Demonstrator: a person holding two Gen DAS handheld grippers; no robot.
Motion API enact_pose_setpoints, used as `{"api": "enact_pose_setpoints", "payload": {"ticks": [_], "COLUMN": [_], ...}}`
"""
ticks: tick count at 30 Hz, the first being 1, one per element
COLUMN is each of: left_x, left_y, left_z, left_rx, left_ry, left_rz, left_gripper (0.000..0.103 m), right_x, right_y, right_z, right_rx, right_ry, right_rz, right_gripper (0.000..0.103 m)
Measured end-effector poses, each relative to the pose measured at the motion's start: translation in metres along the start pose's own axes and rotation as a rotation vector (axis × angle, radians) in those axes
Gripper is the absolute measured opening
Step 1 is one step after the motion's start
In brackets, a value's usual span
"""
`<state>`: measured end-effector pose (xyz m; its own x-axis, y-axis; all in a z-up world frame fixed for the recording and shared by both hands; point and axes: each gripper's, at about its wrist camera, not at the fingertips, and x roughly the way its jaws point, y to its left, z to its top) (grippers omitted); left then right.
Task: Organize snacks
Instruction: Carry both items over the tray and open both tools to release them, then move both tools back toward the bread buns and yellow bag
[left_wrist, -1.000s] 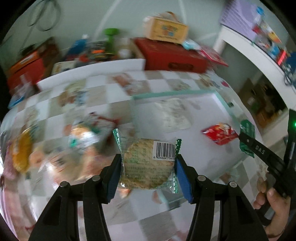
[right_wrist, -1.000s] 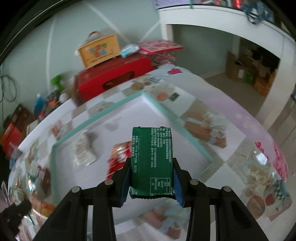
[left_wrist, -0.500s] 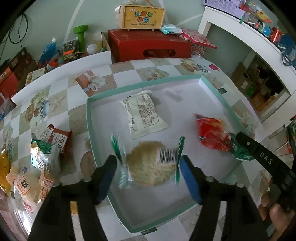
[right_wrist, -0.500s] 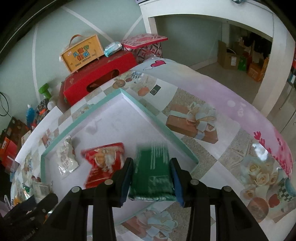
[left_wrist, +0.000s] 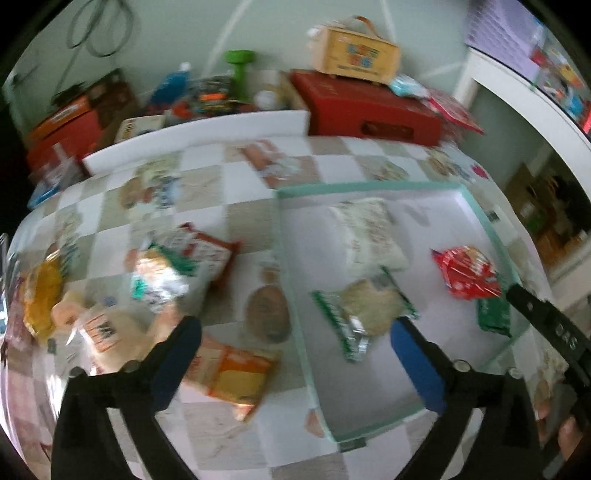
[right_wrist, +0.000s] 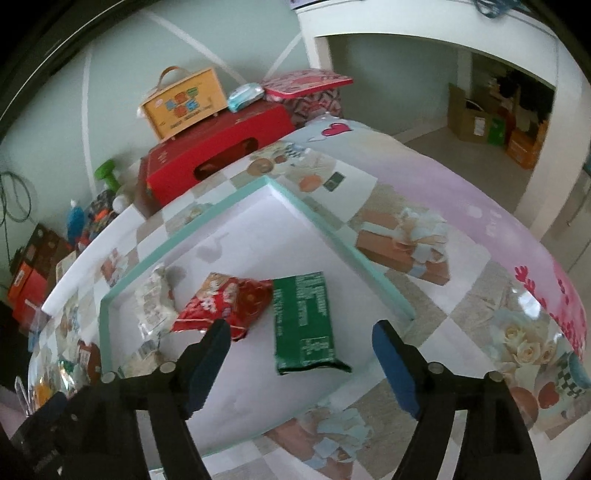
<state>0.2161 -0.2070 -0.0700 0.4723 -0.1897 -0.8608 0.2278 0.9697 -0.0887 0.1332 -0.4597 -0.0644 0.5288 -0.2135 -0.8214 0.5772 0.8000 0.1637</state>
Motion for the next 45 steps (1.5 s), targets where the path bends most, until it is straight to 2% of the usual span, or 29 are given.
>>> {"api": "enact_pose_setpoints", "payload": {"ticks": [4, 9, 16, 25, 29, 38, 45], "left_x": [-0.003, -0.01, -0.021, -0.029, -0.032, -0.041, -0.049], "left_y": [0.021, 0.04, 0.068, 0.11, 0.126, 0.163, 0.187], "left_z": [-0.003, -0.01, -0.023, -0.035, -0.037, -0.039, -0.04], "left_rx": [-0.06, -0.104, -0.145, -0.195, -0.215, -0.269, -0.291], "left_ry": [-0.02, -0.054, -0.103, -0.135, -0.141, -0.141, -0.171], "left_rz": [0.031, 0.036, 0.052, 0.112, 0.117, 0.073, 0.094], "left_gripper": [0.103, 0.103, 0.103, 0.103, 0.103, 0.103, 0.103], "right_x": [0.001, -0.001, -0.007, -0.01, -0.013, -0.008, -0.021], "right_y": [0.011, 0.023, 0.036, 0.061, 0.079, 0.119, 0.158], "right_z": [-0.002, -0.004, -0.007, -0.016, -0.022, -0.038, -0.052], "right_rx": [-0.03, -0.071, -0.062, -0.089, -0.149, -0.239, -0.326], "right_ry": [0.003, -0.011, -0.044, -0.059, -0.086, -0.026, -0.071], "right_rz": [0.006, 0.019, 0.077, 0.151, 0.156, 0.243, 0.281], "right_gripper": [0.103, 0.103, 0.103, 0.103, 0.103, 0.103, 0.103]}}
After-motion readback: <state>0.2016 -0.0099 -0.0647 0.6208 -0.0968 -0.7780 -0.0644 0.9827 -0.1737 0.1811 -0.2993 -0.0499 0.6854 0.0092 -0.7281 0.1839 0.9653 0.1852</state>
